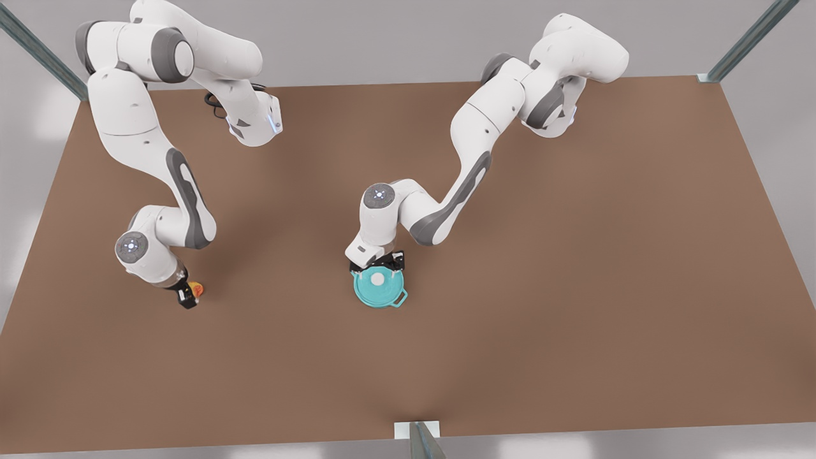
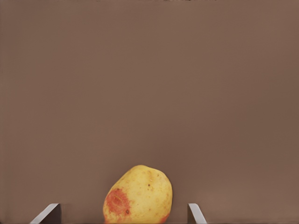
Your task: Open the pot lid and put the potato into the pot
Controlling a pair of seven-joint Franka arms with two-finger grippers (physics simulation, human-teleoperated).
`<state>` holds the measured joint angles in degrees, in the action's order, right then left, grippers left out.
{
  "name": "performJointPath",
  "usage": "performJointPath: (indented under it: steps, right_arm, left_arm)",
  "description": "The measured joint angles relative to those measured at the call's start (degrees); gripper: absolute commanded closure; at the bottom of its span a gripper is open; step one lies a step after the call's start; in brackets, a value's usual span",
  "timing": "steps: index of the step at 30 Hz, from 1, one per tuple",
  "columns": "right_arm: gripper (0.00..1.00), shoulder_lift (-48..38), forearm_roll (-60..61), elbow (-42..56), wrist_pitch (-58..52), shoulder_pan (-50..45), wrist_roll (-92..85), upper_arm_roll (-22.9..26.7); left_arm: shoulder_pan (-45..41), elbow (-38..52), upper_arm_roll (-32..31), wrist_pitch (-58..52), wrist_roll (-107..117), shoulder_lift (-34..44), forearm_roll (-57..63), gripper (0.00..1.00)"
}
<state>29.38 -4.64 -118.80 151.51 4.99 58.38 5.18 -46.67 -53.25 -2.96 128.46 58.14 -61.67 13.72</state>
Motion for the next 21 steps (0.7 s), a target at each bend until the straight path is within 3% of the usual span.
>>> performJointPath:
  steps: [3,5,8,11,13,21]
  right_arm:
    - [0.0,1.05,-0.06,0.46,0.58,-0.12,2.16,0.0]
    - [0.0,1.33,-0.24,0.54,0.85,0.04,3.41,0.0]
    - [0.0,1.65,-0.89,0.56,1.11,0.29,5.03,0.0]
    - [0.0,1.84,-1.43,0.41,1.26,0.49,6.41,0.0]
    - [0.0,1.81,-1.91,0.08,1.33,0.76,7.22,0.0]
    - [0.0,1.78,-2.89,-0.83,1.44,0.9,9.7,-0.01]
  left_arm:
    - [0.0,0.01,0.03,0.25,1.08,-0.3,0.03,0.03]
    - [0.0,0.03,0.43,0.49,1.68,-0.63,0.03,0.21]
    - [0.0,0.04,0.56,0.76,2.48,-0.73,0.02,0.28]
    - [0.0,0.05,0.58,0.88,3.21,-0.73,0.1,0.57]
    - [-0.01,0.07,0.57,0.88,3.73,-0.71,0.26,0.62]
    - [3.75,0.17,0.36,0.35,4.96,1.3,-0.11,0.62]
